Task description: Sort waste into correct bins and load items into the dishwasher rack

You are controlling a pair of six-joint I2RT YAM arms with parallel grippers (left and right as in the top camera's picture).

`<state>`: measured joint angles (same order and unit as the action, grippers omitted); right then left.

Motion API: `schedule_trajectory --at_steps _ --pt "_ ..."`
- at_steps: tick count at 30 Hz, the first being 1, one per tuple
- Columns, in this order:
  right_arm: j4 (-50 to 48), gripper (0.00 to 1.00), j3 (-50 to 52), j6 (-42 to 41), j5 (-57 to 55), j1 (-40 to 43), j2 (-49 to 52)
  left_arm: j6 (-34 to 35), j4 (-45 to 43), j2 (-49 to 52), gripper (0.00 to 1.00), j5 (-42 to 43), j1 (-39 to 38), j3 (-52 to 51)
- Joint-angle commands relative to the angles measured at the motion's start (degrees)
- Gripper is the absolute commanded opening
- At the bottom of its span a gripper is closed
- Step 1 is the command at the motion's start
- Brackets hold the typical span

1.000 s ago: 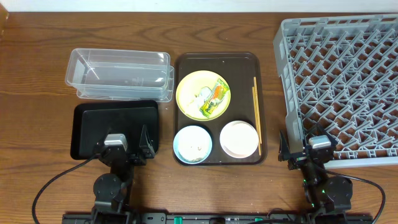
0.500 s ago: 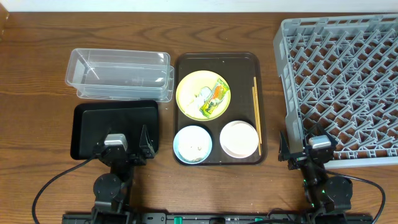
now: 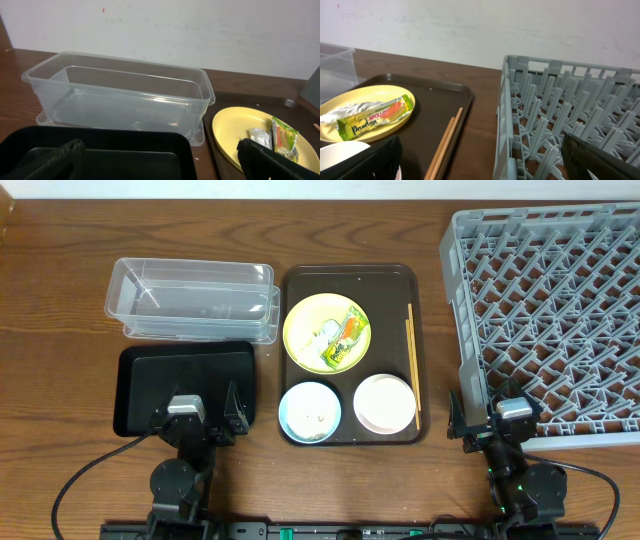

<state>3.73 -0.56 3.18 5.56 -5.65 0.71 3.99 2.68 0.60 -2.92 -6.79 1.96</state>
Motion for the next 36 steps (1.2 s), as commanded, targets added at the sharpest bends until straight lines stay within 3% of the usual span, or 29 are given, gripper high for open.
schedule_trajectory --at_steps 1,18,21,27,32,36 --pt "-0.1 0.99 0.3 0.3 0.3 0.7 -0.4 -0.9 1.1 -0.4 0.99 -0.1 0.2 -1.7" --pt "-0.1 0.99 0.3 0.3 0.3 0.7 -0.4 -0.6 1.1 -0.4 0.99 0.0 0.2 -1.7" --pt "-0.2 0.99 0.3 -2.2 2.2 0.7 -0.4 -0.5 1.1 -0.4 0.99 3.5 0.2 -1.7" --pt "-2.1 0.99 0.2 -18.6 10.9 0.7 -0.4 -0.3 -3.1 -0.3 0.99 17.8 0.2 -1.7" --pt "-4.1 0.99 -2.5 -19.0 18.5 0.7 -0.4 4.2 -6.1 -0.2 0.99 20.9 0.2 2.1" --pt "-2.1 0.99 -11.0 -18.9 19.9 0.7 1.4 6.2 -6.0 3.3 0.99 20.9 0.2 8.6"
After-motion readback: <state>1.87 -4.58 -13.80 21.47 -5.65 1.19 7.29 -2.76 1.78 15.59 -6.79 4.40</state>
